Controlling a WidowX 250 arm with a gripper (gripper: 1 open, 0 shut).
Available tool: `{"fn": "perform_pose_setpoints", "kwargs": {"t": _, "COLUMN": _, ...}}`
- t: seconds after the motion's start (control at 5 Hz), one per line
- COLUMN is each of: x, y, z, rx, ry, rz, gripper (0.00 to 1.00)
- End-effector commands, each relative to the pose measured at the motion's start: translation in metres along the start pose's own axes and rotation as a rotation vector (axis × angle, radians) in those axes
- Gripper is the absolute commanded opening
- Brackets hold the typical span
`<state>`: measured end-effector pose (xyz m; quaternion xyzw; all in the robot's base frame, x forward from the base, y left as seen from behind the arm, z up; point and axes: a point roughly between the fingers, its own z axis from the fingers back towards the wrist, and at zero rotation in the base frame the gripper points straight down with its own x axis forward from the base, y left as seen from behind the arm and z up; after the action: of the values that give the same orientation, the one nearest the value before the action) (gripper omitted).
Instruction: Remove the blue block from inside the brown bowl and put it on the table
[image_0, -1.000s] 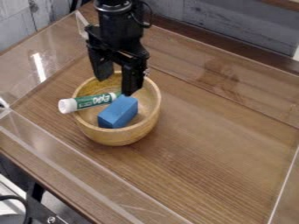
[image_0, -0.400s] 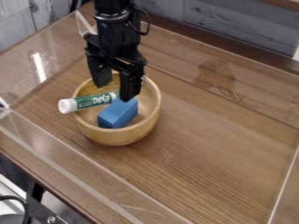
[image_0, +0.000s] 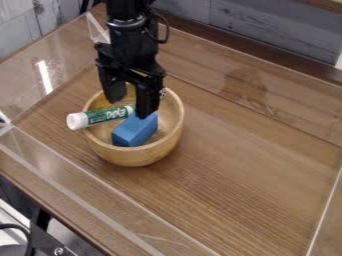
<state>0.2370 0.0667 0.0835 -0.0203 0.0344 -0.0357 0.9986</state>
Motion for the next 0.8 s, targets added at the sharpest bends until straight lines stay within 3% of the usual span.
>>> {"fn": "perform_pose_setpoints", "kwargs": {"t": 0.0, "x": 0.0039, "y": 0.0043, "z": 0.0058, "rx": 0.002, "ry": -0.030, "rz": 0.014, "gripper": 1.00}}
{"fn": "perform_pose_setpoints", "kwargs": {"t": 0.6, "x": 0.0069, "y": 0.0066, "z": 0.0040, "rx": -0.028, "ry": -0.033, "rz": 0.046, "gripper": 1.00}}
